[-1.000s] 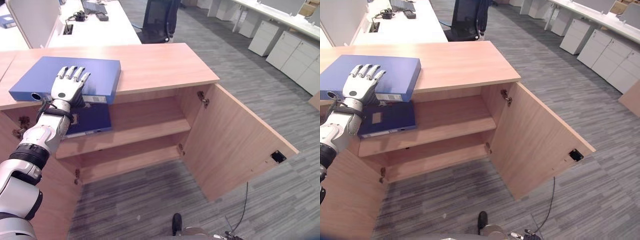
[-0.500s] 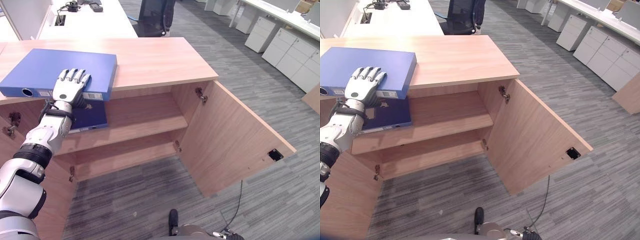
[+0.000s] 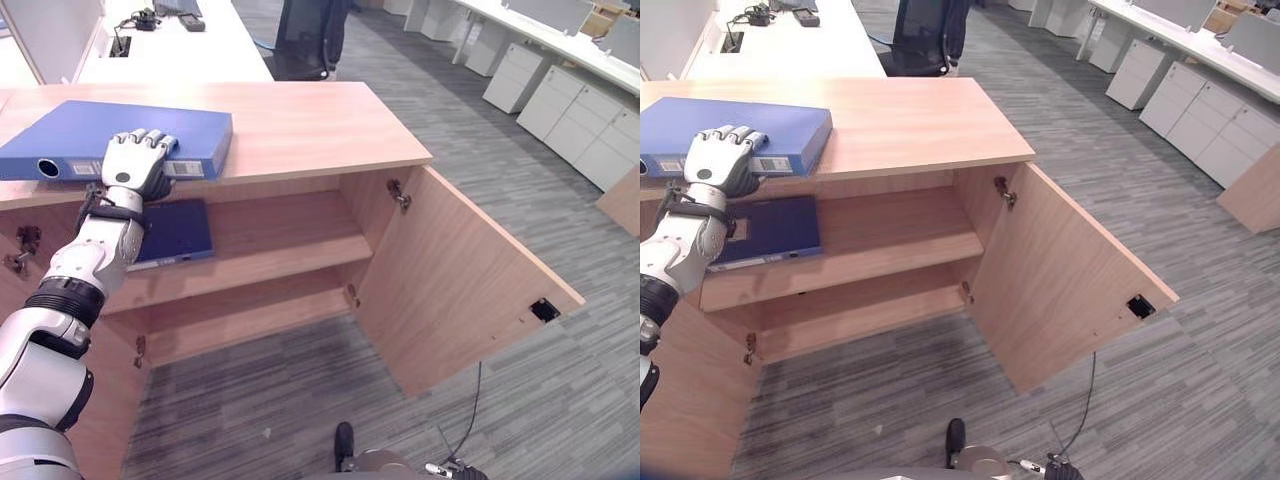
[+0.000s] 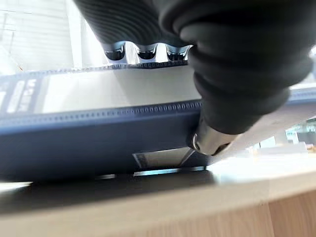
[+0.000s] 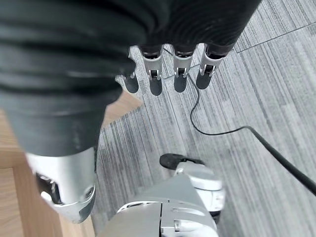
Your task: Put the empty folder in the office cabinet
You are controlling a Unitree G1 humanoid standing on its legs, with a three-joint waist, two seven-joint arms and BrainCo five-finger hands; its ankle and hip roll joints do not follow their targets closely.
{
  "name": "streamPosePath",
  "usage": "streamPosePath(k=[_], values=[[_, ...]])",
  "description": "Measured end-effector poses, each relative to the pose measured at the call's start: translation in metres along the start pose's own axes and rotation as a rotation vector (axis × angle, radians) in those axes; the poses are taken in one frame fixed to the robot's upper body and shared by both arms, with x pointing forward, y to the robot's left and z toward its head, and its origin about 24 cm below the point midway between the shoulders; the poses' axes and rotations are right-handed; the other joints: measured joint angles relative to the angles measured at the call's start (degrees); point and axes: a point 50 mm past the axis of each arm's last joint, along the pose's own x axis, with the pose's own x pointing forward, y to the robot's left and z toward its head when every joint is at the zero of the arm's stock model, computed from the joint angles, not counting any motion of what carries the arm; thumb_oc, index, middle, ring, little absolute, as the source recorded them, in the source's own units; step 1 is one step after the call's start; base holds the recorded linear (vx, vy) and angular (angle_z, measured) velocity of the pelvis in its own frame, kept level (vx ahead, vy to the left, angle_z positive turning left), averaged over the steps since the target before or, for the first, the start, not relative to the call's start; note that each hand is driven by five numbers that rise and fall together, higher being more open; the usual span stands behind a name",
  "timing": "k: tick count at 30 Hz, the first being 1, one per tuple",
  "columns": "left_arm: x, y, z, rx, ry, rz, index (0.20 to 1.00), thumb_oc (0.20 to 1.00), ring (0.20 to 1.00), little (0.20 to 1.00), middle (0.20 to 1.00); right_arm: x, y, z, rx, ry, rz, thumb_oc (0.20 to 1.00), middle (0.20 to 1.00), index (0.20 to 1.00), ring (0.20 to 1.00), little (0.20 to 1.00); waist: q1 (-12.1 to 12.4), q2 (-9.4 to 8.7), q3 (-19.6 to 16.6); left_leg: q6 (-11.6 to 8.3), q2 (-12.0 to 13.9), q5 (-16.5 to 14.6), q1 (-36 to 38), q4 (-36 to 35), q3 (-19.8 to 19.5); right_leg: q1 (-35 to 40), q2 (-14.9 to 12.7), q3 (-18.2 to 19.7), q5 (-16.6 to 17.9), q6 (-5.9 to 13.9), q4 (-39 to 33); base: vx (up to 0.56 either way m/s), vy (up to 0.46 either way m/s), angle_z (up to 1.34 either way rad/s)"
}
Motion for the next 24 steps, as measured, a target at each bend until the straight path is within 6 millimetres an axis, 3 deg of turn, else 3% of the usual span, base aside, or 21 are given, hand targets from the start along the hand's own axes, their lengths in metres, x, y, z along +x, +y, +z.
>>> streamPosePath(k=[6, 10, 16, 21, 24], values=[[0.001, 0.002, 0.003, -0.006, -0.011, 0.004, 0.2, 0.2, 0.2, 0.2, 0.2, 0.001, 0.005, 0.0, 0.006, -0.002, 0.011, 1.0, 1.0, 1.0, 1.0, 1.0, 0.25, 0.3, -0.11, -0.02, -0.11, 0.1, 0.42, 0.06, -0.2, 0.29, -0.01, -0.1, 0.06, -0.01, 0.28, 0.0, 0.0, 0.0], [0.005, 0.01, 0.016, -0.031, -0.056, 0.029, 0.2, 0.2, 0.2, 0.2, 0.2, 0.003, 0.014, 0.004, 0.03, -0.016, 0.032, 1.0, 1.0, 1.0, 1.0, 1.0, 0.82, 0.93, -0.31, -0.02, -0.08, 0.09, 0.82, 0.08, -0.52, 0.89, -0.17, -0.53, 0.21, -0.22, 0.29, -0.02, 0.001, 0.05], [0.008, 0.02, 0.036, -0.11, -0.121, 0.054, 0.2, 0.2, 0.2, 0.2, 0.2, 0.005, 0.017, 0.016, 0.043, -0.047, 0.041, 1.0, 1.0, 1.0, 1.0, 1.0, 1.7, 3.87, -1.98, 0.15, -0.02, 0.23, 0.86, 0.06, -1.43, 1.6, -0.46, -1.03, -0.35, -0.59, -0.04, -0.03, -0.021, 0.09], [0.014, 0.057, 0.06, -0.272, -0.21, 0.204, 0.2, 0.2, 0.2, 0.2, 0.2, 0.007, 0.017, 0.03, 0.036, -0.088, 0.047, 1.0, 1.0, 1.0, 1.0, 1.0, 2.19, 8.06, -4.47, 0.3, -0.21, 0.33, -0.19, 0.02, -3.32, 2.12, -1.16, -3.01, -0.74, -0.44, -0.07, -0.03, -0.046, 0.22], [0.014, 0.097, 0.077, -0.47, -0.267, 0.375, 0.2, 0.2, 0.2, 0.2, 0.2, 0.007, 0.022, 0.043, 0.027, -0.14, 0.075, 1.0, 1.0, 1.0, 1.0, 1.0, 3.7, 9.42, -5.13, 0.39, -0.22, 0.38, -1.09, -0.43, -4.75, 2.11, -1.43, -4.19, -0.88, -0.46, -0.07, -0.02, -0.064, 0.21]])
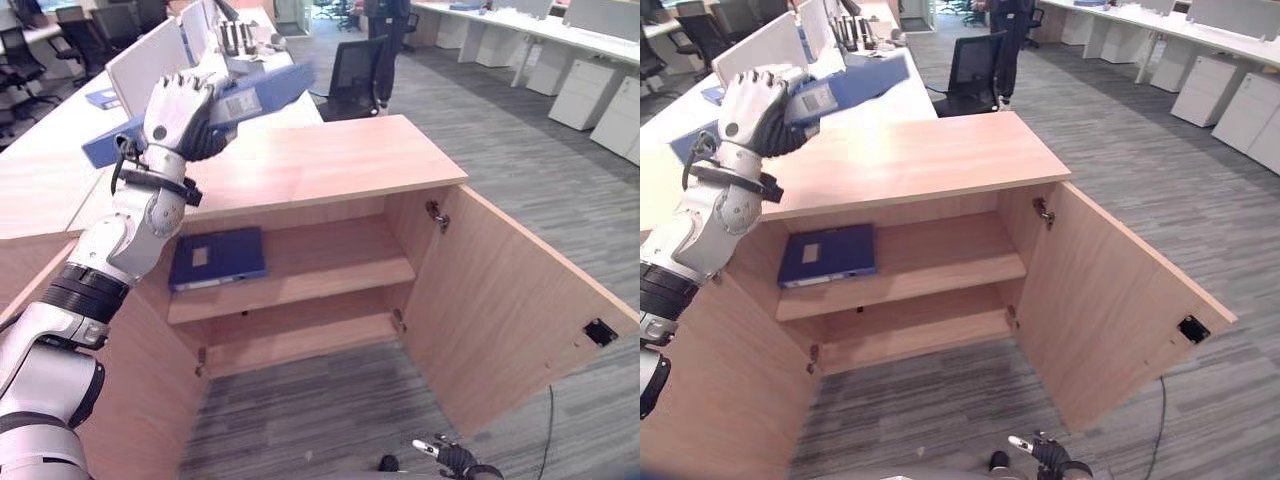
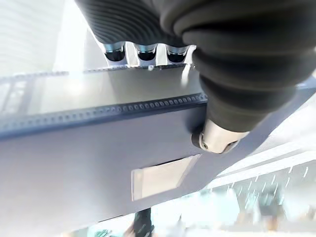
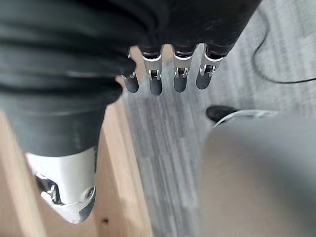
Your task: Put the empty folder in the office cabinet
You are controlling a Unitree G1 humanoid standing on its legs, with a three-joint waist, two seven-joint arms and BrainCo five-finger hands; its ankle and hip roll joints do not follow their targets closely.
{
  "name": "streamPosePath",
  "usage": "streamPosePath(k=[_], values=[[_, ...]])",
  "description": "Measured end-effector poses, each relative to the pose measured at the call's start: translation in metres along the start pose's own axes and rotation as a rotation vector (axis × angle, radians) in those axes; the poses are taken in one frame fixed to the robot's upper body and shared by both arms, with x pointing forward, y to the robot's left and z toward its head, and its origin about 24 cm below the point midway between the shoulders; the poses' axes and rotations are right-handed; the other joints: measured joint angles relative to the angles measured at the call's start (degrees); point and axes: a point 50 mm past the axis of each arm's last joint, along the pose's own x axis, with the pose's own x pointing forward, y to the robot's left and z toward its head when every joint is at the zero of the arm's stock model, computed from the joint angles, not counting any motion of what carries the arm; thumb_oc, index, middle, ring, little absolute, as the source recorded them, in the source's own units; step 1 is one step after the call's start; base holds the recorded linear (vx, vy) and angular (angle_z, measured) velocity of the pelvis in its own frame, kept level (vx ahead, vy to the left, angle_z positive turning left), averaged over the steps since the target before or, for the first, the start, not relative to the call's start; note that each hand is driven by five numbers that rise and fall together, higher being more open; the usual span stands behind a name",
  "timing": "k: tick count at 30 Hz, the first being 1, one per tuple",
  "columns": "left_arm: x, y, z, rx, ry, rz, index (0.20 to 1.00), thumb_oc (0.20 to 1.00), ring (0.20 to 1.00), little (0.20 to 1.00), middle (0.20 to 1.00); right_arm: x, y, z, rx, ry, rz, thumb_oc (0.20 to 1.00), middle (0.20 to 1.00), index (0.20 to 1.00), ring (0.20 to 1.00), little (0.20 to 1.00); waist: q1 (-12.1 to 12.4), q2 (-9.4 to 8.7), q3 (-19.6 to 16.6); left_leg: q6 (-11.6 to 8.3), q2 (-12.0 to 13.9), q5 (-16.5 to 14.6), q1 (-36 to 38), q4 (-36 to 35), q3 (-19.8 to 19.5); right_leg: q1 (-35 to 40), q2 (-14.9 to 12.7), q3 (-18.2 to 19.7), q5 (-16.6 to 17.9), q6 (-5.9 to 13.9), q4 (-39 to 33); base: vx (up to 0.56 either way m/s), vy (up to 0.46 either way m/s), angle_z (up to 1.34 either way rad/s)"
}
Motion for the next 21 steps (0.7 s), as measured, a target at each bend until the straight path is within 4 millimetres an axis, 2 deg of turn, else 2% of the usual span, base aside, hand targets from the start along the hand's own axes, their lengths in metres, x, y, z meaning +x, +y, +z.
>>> streamPosePath(k=[4, 8, 11, 16, 18, 21], values=[[-0.005, 0.028, 0.033, -0.277, -0.074, 0.207, 0.2, 0.2, 0.2, 0.2, 0.2, 0.003, 0.013, 0.032, 0.027, -0.135, 0.061, 1.0, 1.0, 1.0, 1.0, 1.0, 1.16, 1.0, -0.53, 0.06, -0.06, 0.03, -0.45, -0.03, -1.01, 0.16, -0.2, -0.97, -0.11, -0.06, -0.01, -0.01, -0.055, 0.13], [-0.01, 0.044, 0.058, -0.485, -0.184, 0.267, 0.2, 0.2, 0.2, 0.2, 0.2, 0.003, 0.015, 0.042, 0.044, -0.173, 0.079, 1.0, 1.0, 1.0, 1.0, 1.0, 2.22, 1.26, -0.94, 0.1, -0.33, 0.16, -0.84, -0.03, -2.52, 0.51, -0.54, -2.15, -0.4, 0.08, -0.01, -0.01, -0.037, 0.18], [-0.014, 0.049, 0.064, -0.601, -0.215, 0.259, 0.2, 0.2, 0.2, 0.2, 0.2, 0.002, 0.015, 0.042, 0.05, -0.175, 0.083, 1.0, 1.0, 1.0, 1.0, 1.0, 2.97, 1.44, -1.23, 0.13, -0.39, 0.16, -1.03, -0.03, -3.14, 0.73, -0.75, -2.68, -0.52, 0.23, 0.0, -0.01, -0.024, 0.11], [-0.029, 0.051, 0.069, -0.898, -0.233, 0.187, 0.2, 0.2, 0.2, 0.2, 0.2, 0.0, 0.019, 0.054, 0.031, -0.217, 0.117, 1.0, 1.0, 1.0, 1.0, 1.0, 3.98, 1.6, -1.6, 0.29, -0.42, 0.13, -1.27, -0.02, -3.62, 0.81, -0.92, -3.41, -0.61, 0.24, 0.01, -0.03, -0.037, 0.03], [-0.047, 0.048, 0.069, -1.123, -0.217, 0.109, 0.2, 0.2, 0.2, 0.2, 0.2, -0.005, 0.023, 0.071, 0.003, -0.297, 0.15, 1.0, 1.0, 1.0, 1.0, 1.0, 3.79, 1.79, -1.8, 0.26, -0.43, 0.33, -1.9, 0.01, -4.99, 0.96, -1.0, -4.35, -0.79, -0.06, 0.0, -0.03, -0.009, 0.24], [-0.069, 0.039, 0.068, -1.278, -0.156, 0.033, 0.2, 0.2, 0.2, 0.2, 0.2, -0.008, 0.022, 0.082, -0.011, -0.341, 0.155, 1.0, 1.0, 1.0, 1.0, 1.0, 4.84, 2.31, -2.12, 0.26, -0.45, 0.33, -2.04, 0.09, -5.18, 0.97, -1.05, -4.53, -0.85, -0.08, -0.01, -0.01, -0.016, 0.11]])
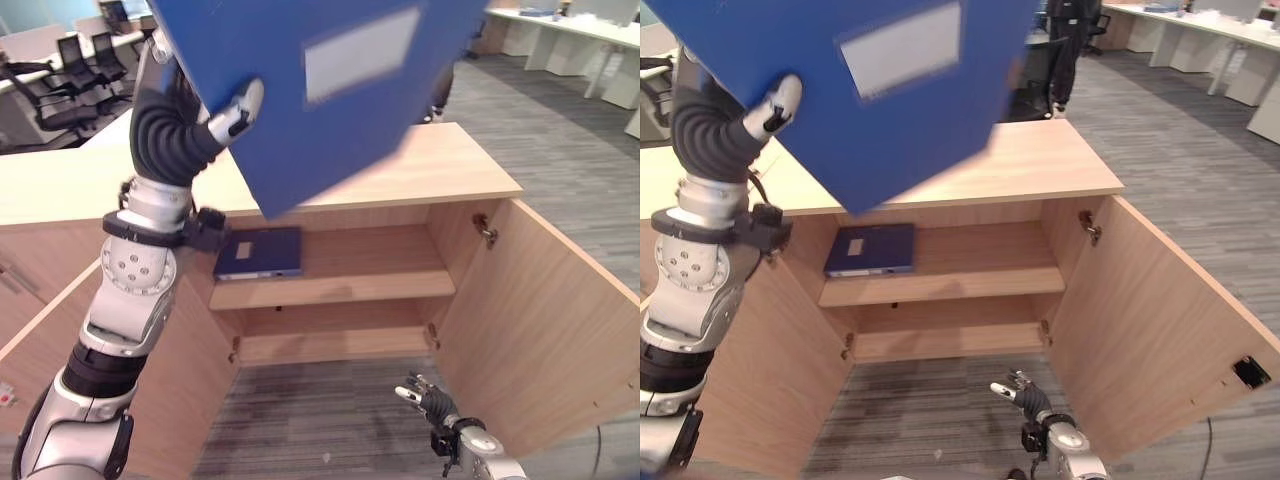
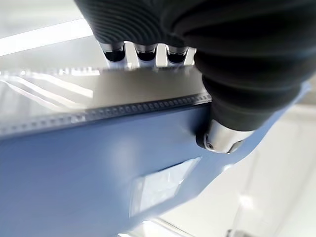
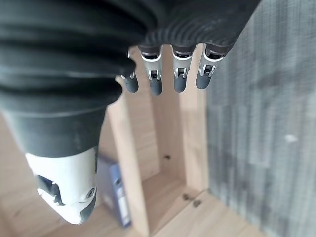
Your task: Put the empty folder in the office cabinet
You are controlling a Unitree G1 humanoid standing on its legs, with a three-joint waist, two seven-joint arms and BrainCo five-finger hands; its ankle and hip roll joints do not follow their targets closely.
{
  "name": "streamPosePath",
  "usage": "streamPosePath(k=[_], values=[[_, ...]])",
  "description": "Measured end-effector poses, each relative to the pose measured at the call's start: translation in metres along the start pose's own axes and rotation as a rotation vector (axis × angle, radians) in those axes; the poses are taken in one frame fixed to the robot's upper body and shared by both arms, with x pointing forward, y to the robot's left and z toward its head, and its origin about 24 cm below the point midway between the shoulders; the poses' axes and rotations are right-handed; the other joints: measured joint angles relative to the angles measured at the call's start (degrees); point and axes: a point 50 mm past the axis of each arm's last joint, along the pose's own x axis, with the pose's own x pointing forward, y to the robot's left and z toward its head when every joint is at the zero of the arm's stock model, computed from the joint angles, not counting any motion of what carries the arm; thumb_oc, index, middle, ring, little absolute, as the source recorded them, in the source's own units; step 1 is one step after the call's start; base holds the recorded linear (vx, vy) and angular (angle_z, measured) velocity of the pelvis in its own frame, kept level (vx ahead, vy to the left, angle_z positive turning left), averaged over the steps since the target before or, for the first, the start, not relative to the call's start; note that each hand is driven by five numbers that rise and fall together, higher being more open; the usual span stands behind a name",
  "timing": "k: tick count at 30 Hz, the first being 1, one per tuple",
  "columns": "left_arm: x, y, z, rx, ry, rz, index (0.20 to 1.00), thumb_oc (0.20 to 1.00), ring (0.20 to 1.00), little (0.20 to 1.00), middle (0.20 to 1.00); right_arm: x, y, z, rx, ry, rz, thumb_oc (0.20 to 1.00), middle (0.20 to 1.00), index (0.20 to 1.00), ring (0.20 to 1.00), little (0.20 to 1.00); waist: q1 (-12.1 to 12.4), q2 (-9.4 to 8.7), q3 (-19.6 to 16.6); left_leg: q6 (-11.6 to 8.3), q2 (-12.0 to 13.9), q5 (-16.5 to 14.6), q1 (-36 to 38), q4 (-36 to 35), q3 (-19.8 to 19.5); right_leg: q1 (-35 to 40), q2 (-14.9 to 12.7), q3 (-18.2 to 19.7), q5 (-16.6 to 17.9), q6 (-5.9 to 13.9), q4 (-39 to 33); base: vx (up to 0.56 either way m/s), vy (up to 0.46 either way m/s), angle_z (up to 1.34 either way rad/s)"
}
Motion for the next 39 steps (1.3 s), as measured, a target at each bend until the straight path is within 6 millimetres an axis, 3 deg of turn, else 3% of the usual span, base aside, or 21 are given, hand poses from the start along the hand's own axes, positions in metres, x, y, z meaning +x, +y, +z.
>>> streamPosePath(k=[1, 6, 9, 10, 14, 19, 22, 23, 27, 33, 37, 39], values=[[-0.008, 0.001, -0.005, -0.038, 0.046, -0.001, 0.2, 0.2, 0.2, 0.2, 0.2, 0.0, -0.001, 0.002, -0.007, -0.003, 0.001, 1.0, 1.0, 1.0, 1.0, 1.0, 1.23, 0.09, -0.13, 0.0, 0.0, -0.01, -0.08, 0.11, -0.15, 0.04, -0.04, -0.21, -0.07, 0.09, 0.0, -0.02, -0.019, 0.1], [-0.05, 0.023, -0.015, -0.089, 0.202, 0.163, 0.2, 0.2, 0.2, 0.2, 0.2, -0.002, 0.003, 0.023, -0.03, -0.092, 0.032, 1.0, 1.0, 1.0, 1.0, 1.0, 1.56, 0.24, -0.13, 0.04, -0.01, 0.09, -0.6, 0.39, -1.06, 0.03, -0.19, -1.07, -0.27, 0.17, -0.01, -0.02, -0.006, 0.1], [-0.062, 0.023, -0.021, -0.131, 0.254, 0.193, 0.2, 0.2, 0.2, 0.2, 0.2, -0.003, 0.001, 0.021, -0.024, -0.087, 0.025, 1.0, 1.0, 1.0, 1.0, 1.0, 2.57, 0.09, -0.07, 0.05, -0.07, 0.08, -0.68, 0.38, -1.15, 0.03, -0.29, -1.13, -0.38, 0.3, 0.0, 0.0, 0.0, 0.0], [-0.075, 0.021, -0.026, -0.169, 0.322, 0.202, 0.2, 0.2, 0.2, 0.2, 0.2, -0.004, -0.002, 0.023, -0.014, -0.099, 0.013, 1.0, 1.0, 1.0, 1.0, 1.0, 2.53, 0.19, -0.01, 0.1, -0.13, 0.05, -0.69, 0.37, -1.16, 0.02, -0.34, -1.14, -0.42, 0.35, 0.01, 0.0, 0.0, 0.0], [-0.095, 0.016, -0.035, -0.203, 0.454, 0.193, 0.2, 0.2, 0.2, 0.2, 0.2, -0.009, -0.006, 0.045, -0.021, -0.196, 0.009, 1.0, 1.0, 1.0, 1.0, 1.0, 2.31, 0.31, 0.8, 0.1, -0.13, 0.07, -0.64, 0.38, -1.17, 0.04, -0.31, -1.13, -0.41, 0.35, 0.0, 0.0, 0.0, 0.0], [-0.104, 0.013, -0.041, -0.233, 0.517, 0.175, 0.2, 0.2, 0.2, 0.2, 0.2, -0.013, -0.008, 0.068, -0.054, -0.282, 0.023, 1.0, 1.0, 1.0, 1.0, 1.0, 2.23, 0.14, 1.71, 0.12, -0.13, 0.06, -0.56, 0.39, -1.19, 0.15, -0.3, -1.12, -0.41, 0.36, 0.01, 0.0, 0.0, 0.0], [-0.109, 0.009, -0.046, -0.267, 0.534, 0.186, 0.2, 0.2, 0.2, 0.2, 0.2, -0.022, -0.007, 0.094, -0.107, -0.378, 0.084, 1.0, 1.0, 1.0, 1.0, 1.0, 2.14, -0.2, 2.26, 0.12, -0.14, 0.06, -0.56, 0.4, -1.18, 0.14, -0.28, -1.09, -0.41, 0.36, 0.01, 0.0, 0.0, 0.0], [-0.11, 0.007, -0.048, -0.283, 0.547, 0.176, 0.2, 0.2, 0.2, 0.2, 0.2, -0.029, -0.008, 0.112, -0.113, -0.448, 0.111, 1.0, 1.0, 1.0, 1.0, 1.0, 1.86, -0.62, 2.46, 0.14, -0.14, 0.05, -0.54, 0.4, -1.16, 0.14, -0.28, -1.05, -0.41, 0.36, 0.01, 0.0, 0.0, 0.0], [-0.112, 0.006, -0.05, -0.292, 0.554, 0.173, 0.2, 0.2, 0.2, 0.2, 0.2, -0.039, -0.001, 0.134, -0.123, -0.539, 0.191, 1.0, 1.0, 1.0, 1.0, 1.0, 0.99, -0.92, 2.61, 0.17, -0.14, 0.04, -0.55, 0.4, -1.11, 0.12, -0.27, -1.03, -0.41, 0.36, 0.02, 0.0, 0.0, 0.0], [-0.116, 0.001, -0.059, -0.301, 0.594, 0.164, 0.2, 0.2, 0.2, 0.2, 0.2, -0.042, 0.013, 0.141, -0.054, -0.564, 0.311, 1.0, 1.0, 1.0, 1.0, 1.0, 0.77, -1.02, 2.63, 0.19, -0.15, 0.02, -0.58, 0.41, -0.9, -0.09, -0.21, -0.81, -0.41, 0.36, 0.05, 0.0, 0.002, -0.01], [-0.117, -0.008, -0.066, -0.311, 0.624, 0.126, 0.2, 0.2, 0.2, 0.2, 0.2, -0.037, 0.04, 0.14, -0.004, -0.54, 0.439, 1.0, 1.0, 1.0, 1.0, 1.0, 0.7, -1.59, 2.95, 0.17, -0.23, 0.05, -0.04, 0.44, -0.74, -0.09, -0.06, -0.62, -0.37, 0.37, 0.21, 0.0, 0.004, -0.01], [-0.104, -0.01, -0.071, -0.264, 0.598, 0.082, 0.2, 0.2, 0.2, 0.2, 0.2, -0.033, 0.06, 0.138, 0.001, -0.509, 0.543, 1.0, 1.0, 1.0, 1.0, 1.0, 0.77, -1.94, 3.07, 0.18, -0.13, 0.04, 0.06, 0.44, -0.34, -0.09, 0.16, -0.31, -0.32, 0.44, 0.3, 0.01, 0.006, -0.07]])
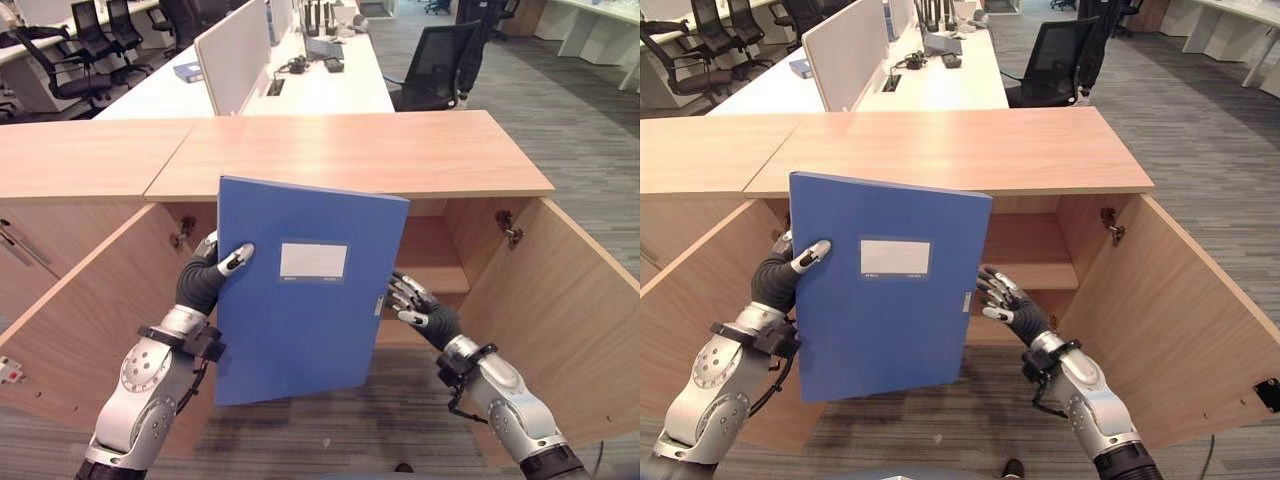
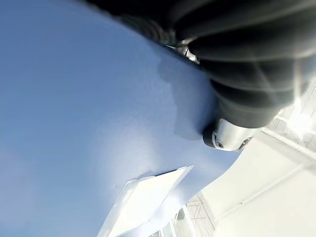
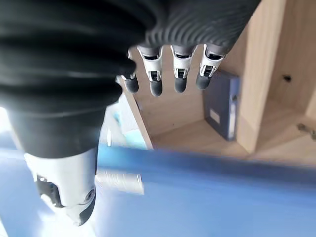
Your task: Put the empty folder in the office cabinet
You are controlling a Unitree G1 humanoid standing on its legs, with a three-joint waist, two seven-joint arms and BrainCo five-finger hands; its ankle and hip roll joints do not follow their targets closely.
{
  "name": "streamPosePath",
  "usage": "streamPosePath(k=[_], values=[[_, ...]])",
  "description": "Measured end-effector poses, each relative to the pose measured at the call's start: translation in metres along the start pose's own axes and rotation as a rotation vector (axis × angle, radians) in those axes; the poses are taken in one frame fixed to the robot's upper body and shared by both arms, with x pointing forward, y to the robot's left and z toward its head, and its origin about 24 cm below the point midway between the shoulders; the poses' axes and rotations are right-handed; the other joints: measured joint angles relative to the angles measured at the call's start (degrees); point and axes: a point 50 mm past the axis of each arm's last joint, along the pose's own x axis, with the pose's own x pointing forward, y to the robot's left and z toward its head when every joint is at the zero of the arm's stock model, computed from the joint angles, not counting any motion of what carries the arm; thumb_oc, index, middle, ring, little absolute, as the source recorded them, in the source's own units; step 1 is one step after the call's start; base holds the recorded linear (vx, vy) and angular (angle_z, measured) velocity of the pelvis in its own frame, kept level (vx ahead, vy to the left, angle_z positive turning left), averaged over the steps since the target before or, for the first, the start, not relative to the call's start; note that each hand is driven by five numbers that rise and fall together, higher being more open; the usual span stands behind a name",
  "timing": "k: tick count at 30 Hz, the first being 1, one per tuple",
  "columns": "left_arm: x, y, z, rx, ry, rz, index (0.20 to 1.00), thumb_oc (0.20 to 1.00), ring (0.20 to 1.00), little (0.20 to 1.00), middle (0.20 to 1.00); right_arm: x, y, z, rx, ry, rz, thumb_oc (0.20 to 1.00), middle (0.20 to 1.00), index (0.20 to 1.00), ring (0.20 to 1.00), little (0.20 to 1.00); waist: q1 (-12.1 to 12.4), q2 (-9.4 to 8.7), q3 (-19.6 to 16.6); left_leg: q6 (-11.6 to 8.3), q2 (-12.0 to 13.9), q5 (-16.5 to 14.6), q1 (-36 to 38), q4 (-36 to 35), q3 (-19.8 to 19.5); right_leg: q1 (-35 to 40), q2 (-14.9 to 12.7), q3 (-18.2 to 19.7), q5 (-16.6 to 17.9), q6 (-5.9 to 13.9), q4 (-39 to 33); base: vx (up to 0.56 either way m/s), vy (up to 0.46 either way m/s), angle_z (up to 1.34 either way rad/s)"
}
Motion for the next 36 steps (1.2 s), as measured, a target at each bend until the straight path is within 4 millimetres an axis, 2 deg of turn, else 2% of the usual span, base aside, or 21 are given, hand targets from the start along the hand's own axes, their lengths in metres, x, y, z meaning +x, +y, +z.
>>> streamPosePath(k=[3, 7, 13, 31, 36], values=[[0.011, -0.007, 0.001, 0.009, -0.019, -0.042, 0.2, 0.2, 0.2, 0.2, 0.2, 0.009, 0.009, -0.001, 0.014, 0.009, 0.045, 1.0, 1.0, 1.0, 1.0, 1.0, -0.04, -0.37, 0.14, 0.0, 0.02, -0.01, 0.0, -0.01, 0.42, -0.04, -0.08, 0.44, 0.03, 0.03, 0.02, 0.0, 0.005, -0.07], [0.014, -0.009, 0.001, 0.017, -0.02, -0.053, 0.2, 0.2, 0.2, 0.2, 0.2, 0.007, 0.007, 0.0, 0.022, 0.013, 0.045, 1.0, 1.0, 1.0, 1.0, 1.0, -0.57, -0.44, 0.13, 0.02, 0.02, -0.04, 0.05, 0.0, 0.64, -0.12, -0.07, 0.65, 0.02, 0.04, 0.03, 0.01, 0.001, -0.03], [0.014, -0.011, -0.001, 0.026, -0.02, -0.059, 0.2, 0.2, 0.2, 0.2, 0.2, 0.009, 0.007, 0.002, 0.025, 0.02, 0.059, 1.0, 1.0, 1.0, 1.0, 1.0, -1.43, -0.44, 0.13, 0.03, -0.03, -0.04, 0.07, -0.01, 0.71, -0.12, 0.12, 0.68, 0.19, -0.19, 0.04, 0.0, 0.0, 0.0], [0.01, -0.01, -0.012, 0.005, 0.018, -0.057, 0.2, 0.2, 0.2, 0.2, 0.2, 0.01, 0.007, 0.002, 0.032, 0.015, 0.042, 1.0, 1.0, 1.0, 1.0, 1.0, -1.4, -0.41, 0.12, 0.03, -0.03, -0.03, 0.81, 0.0, 0.97, 0.1, 0.11, 0.99, 0.24, -0.21, 0.05, 0.0, 0.0, 0.0], [0.011, -0.021, -0.02, -0.103, 0.043, -0.071, 0.2, 0.2, 0.2, 0.2, 0.2, 0.009, 0.005, 0.002, 0.034, 0.015, 0.027, 1.0, 1.0, 1.0, 1.0, 1.0, -1.56, -0.44, 0.0, 0.02, -0.03, -0.02, 0.88, 0.0, 1.04, 0.11, 0.06, 1.1, 0.33, -0.27, 0.06, 0.0, 0.0, 0.0]])
